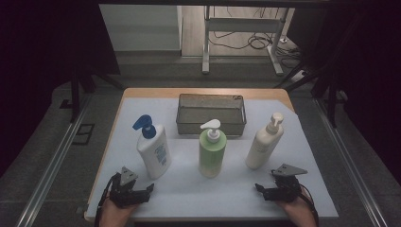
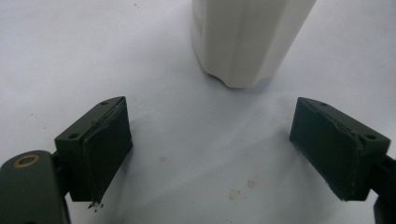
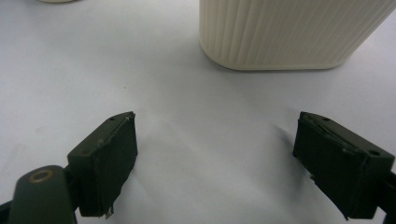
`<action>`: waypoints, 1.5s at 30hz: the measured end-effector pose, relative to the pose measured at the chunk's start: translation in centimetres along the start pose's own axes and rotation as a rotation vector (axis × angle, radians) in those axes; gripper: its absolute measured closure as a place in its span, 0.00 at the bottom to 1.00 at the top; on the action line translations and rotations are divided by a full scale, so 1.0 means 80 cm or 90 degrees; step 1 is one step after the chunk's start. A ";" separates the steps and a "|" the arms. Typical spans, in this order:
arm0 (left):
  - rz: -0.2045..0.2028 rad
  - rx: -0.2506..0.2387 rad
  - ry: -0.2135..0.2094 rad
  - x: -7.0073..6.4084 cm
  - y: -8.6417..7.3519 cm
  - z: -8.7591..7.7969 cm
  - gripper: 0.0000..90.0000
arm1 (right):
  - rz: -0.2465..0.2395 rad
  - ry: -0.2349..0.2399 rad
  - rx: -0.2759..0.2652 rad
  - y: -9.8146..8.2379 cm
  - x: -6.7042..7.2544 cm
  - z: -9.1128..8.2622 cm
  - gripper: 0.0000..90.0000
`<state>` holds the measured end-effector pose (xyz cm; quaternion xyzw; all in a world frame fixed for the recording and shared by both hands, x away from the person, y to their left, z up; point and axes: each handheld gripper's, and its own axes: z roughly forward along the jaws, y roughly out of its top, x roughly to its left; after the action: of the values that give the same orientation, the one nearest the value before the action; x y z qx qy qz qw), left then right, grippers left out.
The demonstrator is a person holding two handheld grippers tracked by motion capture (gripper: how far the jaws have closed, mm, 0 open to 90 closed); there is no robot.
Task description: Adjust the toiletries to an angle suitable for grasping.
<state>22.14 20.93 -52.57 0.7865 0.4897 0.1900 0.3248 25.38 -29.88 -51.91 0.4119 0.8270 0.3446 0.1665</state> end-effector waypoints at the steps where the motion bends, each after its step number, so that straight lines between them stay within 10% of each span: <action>1: -0.001 0.001 0.000 0.000 0.000 0.000 0.14 | 0.000 0.000 0.000 0.000 0.000 0.000 0.15; 45: 0.001 -0.005 -0.006 0.002 -0.001 0.001 0.13 | 0.004 0.005 0.010 0.007 -0.010 -0.014 0.15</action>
<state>22.21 21.05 -52.66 0.7868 0.4866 0.1882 0.3298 25.59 -30.72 -50.72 0.4148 0.8290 0.3398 0.1590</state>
